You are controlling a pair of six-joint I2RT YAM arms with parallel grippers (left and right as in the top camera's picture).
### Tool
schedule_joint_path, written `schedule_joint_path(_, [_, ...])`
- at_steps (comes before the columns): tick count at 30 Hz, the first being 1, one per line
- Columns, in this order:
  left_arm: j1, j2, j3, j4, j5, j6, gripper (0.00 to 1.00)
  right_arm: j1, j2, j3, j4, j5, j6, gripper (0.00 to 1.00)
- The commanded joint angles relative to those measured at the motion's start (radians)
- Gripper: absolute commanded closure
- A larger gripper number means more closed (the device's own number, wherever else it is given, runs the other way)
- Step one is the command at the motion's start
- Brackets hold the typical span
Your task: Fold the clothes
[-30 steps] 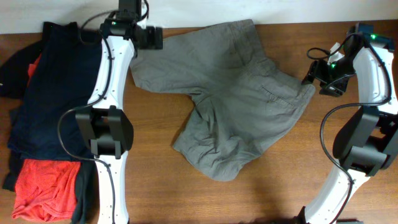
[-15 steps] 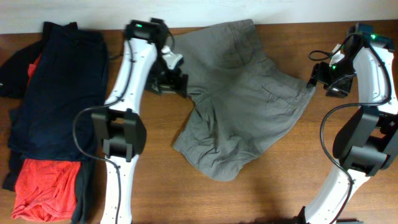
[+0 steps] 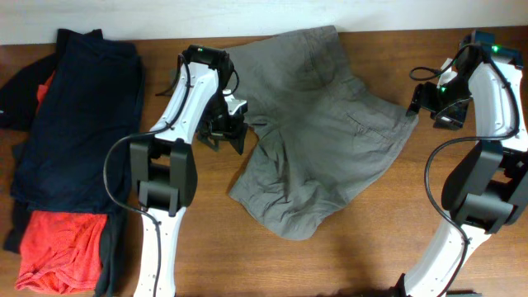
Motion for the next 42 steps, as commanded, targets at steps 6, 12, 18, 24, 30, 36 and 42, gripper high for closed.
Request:
schedule_joint_path(6, [-0.001,-0.333,-0.317,0.029,-0.052,-0.039,0.04,0.007,-0.030,0.017,-0.001,0.014,-0.007,0.21])
schedule_joint_path(12, [-0.013,-0.445,-0.584,0.294,-0.048,-0.017,0.01,0.007,-0.030,0.017,-0.001,0.008,-0.007,0.21])
schedule_joint_path(18, [-0.030,-0.448,-0.845,0.543,-0.048,0.079,0.04,0.007,-0.030,0.017,0.000,0.008,-0.007,0.21])
schedule_joint_path(24, [-0.047,-0.448,-0.871,0.594,-0.014,0.142,0.08,0.007,-0.030,0.017,0.003,0.008,-0.007,0.21])
schedule_joint_path(30, [-0.119,-0.448,-0.911,0.666,0.013,0.224,0.20,0.007,-0.030,0.017,0.009,0.008,-0.007,0.21])
schedule_joint_path(36, [-0.156,-0.448,-0.937,0.680,0.007,0.223,0.96,0.007,-0.030,0.017,0.014,0.008,-0.006,0.21])
schedule_joint_path(42, [-0.096,-0.448,-0.937,0.667,-0.193,0.063,0.99,0.007,-0.030,0.017,0.005,0.008,-0.007,0.21])
